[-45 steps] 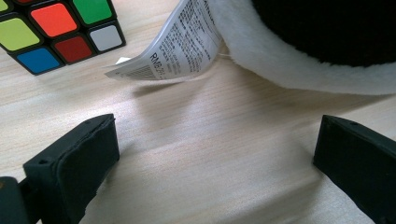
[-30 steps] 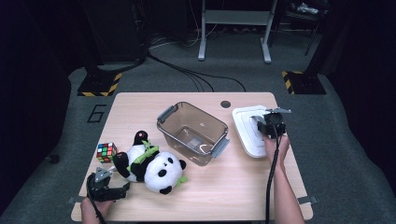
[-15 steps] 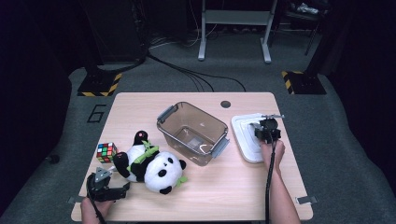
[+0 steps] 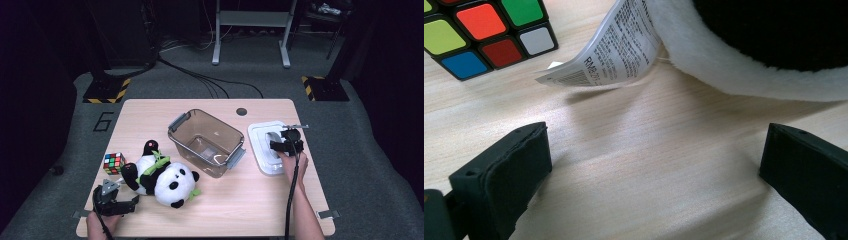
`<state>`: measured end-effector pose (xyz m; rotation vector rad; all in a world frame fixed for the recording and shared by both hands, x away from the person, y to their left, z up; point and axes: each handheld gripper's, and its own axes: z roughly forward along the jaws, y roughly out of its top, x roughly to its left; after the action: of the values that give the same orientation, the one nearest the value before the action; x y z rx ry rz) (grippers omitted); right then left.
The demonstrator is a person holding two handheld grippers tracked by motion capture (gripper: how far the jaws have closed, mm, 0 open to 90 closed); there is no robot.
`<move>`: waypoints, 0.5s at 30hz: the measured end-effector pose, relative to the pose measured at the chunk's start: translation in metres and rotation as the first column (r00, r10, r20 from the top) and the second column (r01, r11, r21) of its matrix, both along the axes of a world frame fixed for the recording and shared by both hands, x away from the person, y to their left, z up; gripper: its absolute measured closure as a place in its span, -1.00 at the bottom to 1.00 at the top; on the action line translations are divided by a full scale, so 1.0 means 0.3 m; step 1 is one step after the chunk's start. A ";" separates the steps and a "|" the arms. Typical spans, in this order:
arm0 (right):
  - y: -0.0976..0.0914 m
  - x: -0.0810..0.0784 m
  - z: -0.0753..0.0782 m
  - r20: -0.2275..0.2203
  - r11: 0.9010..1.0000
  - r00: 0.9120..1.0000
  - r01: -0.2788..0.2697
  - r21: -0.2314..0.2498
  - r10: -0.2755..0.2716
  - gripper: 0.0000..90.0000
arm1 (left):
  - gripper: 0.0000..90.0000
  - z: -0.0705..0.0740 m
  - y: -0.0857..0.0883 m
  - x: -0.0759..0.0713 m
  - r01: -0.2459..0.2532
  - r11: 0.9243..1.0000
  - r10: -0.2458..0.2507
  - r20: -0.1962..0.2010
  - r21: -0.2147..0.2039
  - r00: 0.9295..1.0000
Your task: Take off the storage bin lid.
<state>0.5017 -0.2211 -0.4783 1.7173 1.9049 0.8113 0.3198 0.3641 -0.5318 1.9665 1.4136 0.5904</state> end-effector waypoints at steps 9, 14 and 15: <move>0.033 -0.100 0.052 0.032 0.994 0.994 -0.106 0.004 0.106 -0.98 | -1.00 0.001 0.000 0.000 0.001 1.000 -0.001 -0.004 0.002 1.000; 0.066 -0.156 0.059 0.056 0.987 0.985 -0.161 0.006 0.160 -1.00 | -1.00 0.001 0.000 0.000 0.001 1.000 -0.001 -0.003 0.000 1.000; 0.074 -0.167 0.059 0.058 0.984 0.982 -0.179 0.007 0.178 -1.00 | -1.00 0.001 0.000 0.000 0.001 1.000 -0.001 -0.004 0.002 1.000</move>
<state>0.4517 -0.1990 -0.4607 1.5288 2.0398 0.9295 0.3198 0.3642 -0.5314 1.9712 1.4145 0.5876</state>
